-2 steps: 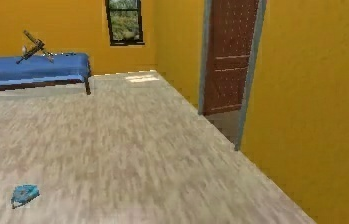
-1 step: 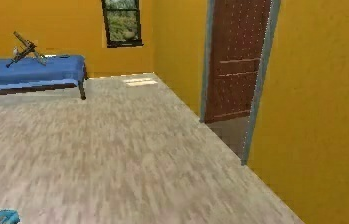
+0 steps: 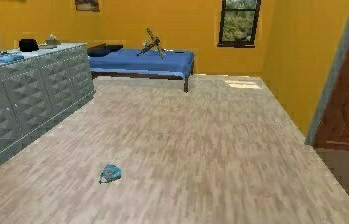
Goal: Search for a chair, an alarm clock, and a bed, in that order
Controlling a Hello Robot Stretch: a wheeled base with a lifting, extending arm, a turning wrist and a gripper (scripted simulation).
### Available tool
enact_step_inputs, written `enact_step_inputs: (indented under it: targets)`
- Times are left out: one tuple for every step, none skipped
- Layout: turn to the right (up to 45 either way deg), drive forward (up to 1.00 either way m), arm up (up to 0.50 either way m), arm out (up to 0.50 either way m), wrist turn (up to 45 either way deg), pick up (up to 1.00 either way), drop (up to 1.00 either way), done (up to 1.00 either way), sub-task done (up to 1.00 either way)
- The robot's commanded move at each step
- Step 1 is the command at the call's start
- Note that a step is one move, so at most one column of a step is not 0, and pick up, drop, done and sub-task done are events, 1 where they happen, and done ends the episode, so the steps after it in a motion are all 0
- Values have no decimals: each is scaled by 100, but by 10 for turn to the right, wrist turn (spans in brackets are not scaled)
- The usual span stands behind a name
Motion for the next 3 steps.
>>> enact_step_inputs:
  targets:
    - [0, 100, 0, 0, 0, 0, 0, 0, 0]
    - [0, 55, 0, 0, 0, 0, 0, 0, 0]
    - [-330, 0, 0, 0, 0, 0, 0, 0, 0]
